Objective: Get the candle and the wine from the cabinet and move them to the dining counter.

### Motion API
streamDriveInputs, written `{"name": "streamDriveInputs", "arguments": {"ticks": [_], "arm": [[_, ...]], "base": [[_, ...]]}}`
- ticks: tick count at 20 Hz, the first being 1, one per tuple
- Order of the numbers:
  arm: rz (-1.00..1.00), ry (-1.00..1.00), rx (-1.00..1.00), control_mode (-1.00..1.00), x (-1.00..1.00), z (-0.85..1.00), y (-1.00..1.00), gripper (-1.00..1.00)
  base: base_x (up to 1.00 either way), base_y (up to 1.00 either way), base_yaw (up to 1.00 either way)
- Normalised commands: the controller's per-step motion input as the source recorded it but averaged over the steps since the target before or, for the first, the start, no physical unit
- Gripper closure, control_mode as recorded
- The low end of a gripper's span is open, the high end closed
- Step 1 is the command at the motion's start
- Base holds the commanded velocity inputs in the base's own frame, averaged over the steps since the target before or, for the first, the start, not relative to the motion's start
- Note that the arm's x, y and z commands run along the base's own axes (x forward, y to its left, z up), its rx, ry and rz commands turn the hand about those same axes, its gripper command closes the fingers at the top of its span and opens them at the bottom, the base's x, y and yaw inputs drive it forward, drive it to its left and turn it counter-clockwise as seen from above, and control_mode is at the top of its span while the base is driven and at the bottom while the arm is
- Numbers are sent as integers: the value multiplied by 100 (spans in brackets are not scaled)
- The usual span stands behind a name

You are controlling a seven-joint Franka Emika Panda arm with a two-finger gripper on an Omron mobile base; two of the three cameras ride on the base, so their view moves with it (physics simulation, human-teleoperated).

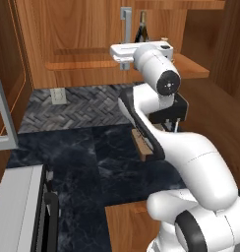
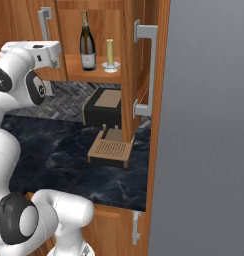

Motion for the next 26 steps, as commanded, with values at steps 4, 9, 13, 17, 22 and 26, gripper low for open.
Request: {"name": "streamDriveInputs", "arguments": {"ticks": [4, 9, 13, 17, 22, 26], "arm": [[0, 2, 0, -100, 29, -10, 0, -100], [0, 2, 0, -100, 30, -15, 0, -100], [0, 0, 0, -100, 34, -11, 0, -100], [0, 0, 0, -100, 36, -14, 1, -100], [0, 0, 0, -100, 38, -14, 5, -100], [0, 1, 0, -100, 43, -16, 15, 100]], "base": [[0, 0, 0], [0, 0, 0], [0, 0, 0], [0, 0, 0], [0, 0, 0], [0, 0, 0]]}}
